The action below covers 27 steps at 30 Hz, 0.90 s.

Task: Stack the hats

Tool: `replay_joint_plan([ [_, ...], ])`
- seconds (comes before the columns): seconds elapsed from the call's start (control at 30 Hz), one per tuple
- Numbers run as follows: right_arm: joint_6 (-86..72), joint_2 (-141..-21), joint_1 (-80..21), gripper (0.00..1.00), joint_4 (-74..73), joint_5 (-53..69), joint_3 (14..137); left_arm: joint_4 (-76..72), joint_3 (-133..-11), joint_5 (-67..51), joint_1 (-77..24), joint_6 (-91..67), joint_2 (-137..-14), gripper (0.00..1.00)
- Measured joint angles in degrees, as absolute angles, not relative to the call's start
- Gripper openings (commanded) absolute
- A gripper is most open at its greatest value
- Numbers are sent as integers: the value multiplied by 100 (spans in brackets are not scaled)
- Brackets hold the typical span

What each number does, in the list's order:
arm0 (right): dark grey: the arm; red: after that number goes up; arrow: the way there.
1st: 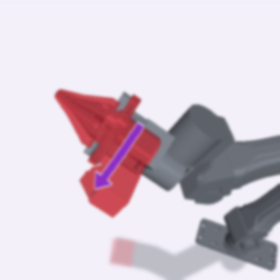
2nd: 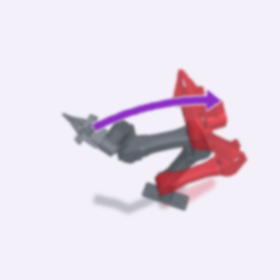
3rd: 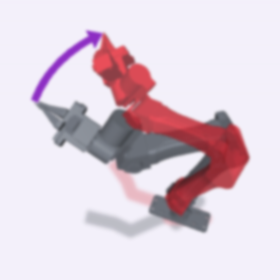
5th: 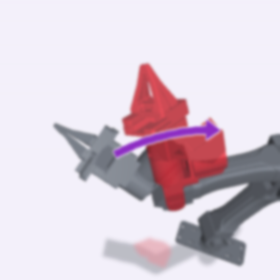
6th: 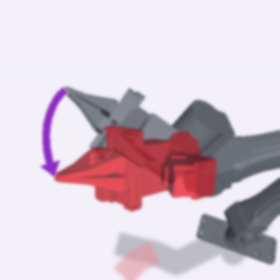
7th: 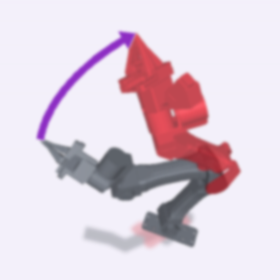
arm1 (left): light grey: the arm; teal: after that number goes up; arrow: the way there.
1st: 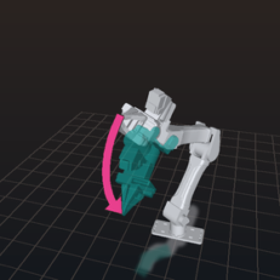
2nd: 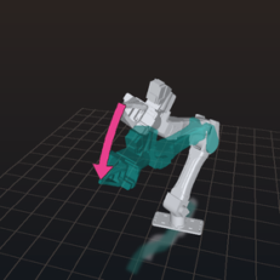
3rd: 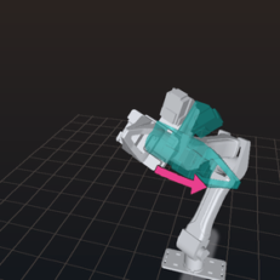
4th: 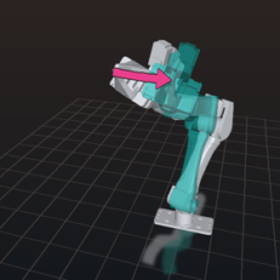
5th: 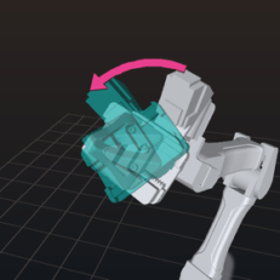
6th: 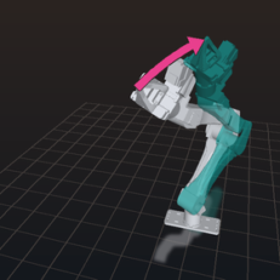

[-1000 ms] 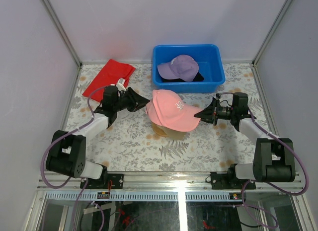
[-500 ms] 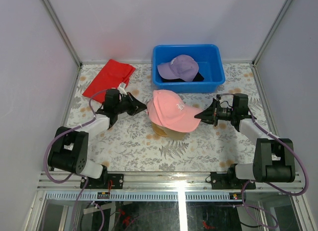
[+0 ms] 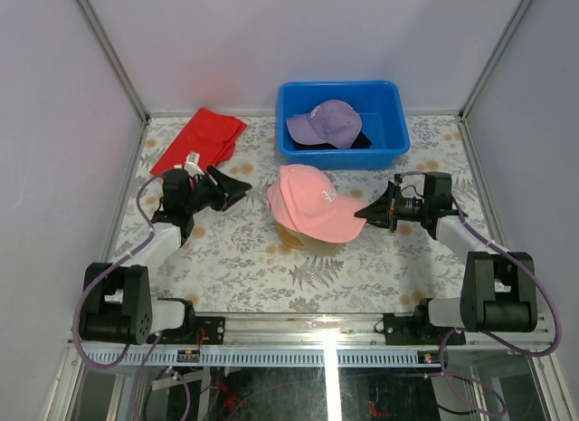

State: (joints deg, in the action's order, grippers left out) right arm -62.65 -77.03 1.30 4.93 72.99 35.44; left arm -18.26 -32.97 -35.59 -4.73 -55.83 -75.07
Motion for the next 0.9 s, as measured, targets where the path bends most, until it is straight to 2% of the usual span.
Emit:
replay_joint_plan([
  [0.13,-6184,-7736,130,0,392,7301,3586,-1844,-3636,-3747,-272,-5662,-7236,50],
  [0.33,-6099,-7773,130,0,281,7303,3638,-2244,-4047,-4130,-303,-5957,-7588,49],
  [0.9,-5986,-7795,130,0,150,7303,3693,-2102,-4268,-4351,-991,-6023,-8353,50],
])
